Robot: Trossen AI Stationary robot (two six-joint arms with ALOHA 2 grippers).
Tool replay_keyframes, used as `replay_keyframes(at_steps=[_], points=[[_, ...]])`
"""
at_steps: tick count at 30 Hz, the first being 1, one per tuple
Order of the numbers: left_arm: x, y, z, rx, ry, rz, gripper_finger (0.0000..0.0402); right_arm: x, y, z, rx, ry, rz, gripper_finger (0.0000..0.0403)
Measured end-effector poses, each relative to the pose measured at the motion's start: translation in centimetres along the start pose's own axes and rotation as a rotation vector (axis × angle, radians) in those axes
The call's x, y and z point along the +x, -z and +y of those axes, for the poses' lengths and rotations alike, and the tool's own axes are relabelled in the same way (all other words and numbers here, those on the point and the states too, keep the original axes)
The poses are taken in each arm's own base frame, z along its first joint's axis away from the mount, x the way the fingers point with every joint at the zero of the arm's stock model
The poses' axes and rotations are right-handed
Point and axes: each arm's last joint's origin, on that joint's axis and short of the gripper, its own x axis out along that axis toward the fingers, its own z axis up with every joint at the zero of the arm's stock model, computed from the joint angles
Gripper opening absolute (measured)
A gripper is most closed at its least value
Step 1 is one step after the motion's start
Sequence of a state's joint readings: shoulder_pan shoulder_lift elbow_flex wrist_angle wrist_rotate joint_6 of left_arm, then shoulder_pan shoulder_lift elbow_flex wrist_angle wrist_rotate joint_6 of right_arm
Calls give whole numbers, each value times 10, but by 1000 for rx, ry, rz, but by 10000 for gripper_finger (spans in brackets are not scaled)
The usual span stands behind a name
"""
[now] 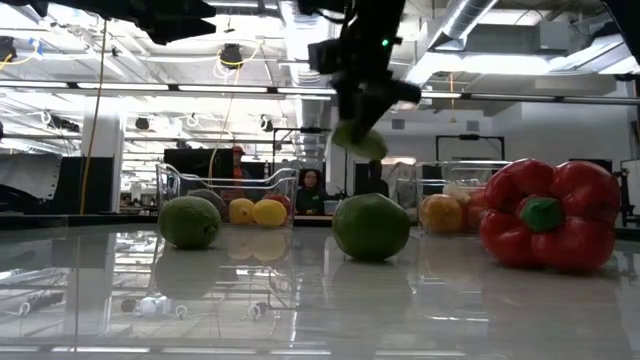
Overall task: Sort produce into baskets
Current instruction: Put the cucumber into the right transparent bin
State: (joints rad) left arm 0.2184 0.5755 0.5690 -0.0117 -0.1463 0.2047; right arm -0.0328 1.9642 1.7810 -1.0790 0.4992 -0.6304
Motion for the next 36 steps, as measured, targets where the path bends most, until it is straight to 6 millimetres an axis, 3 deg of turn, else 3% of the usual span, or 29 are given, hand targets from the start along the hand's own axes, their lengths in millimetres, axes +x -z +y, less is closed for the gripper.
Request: replay_keyframes(at_steps=[6, 13, 17, 27, 36], points=[[0, 0, 0, -5, 0, -2, 331, -30, 36, -18, 240, -5, 34, 199], [0, -1, 0, -20, -1, -6, 331, -41, 76, -31, 484, -57, 125, 199], [0, 0, 0, -25, 1, 2, 331, -38, 93, -27, 562, -97, 128, 199], [0, 1, 0, -30, 2, 6, 331, -28, 139, -13, 722, 11, -9, 199], [0, 1, 0, -32, 1, 6, 331, -5, 176, -14, 814, 75, 2, 199]])
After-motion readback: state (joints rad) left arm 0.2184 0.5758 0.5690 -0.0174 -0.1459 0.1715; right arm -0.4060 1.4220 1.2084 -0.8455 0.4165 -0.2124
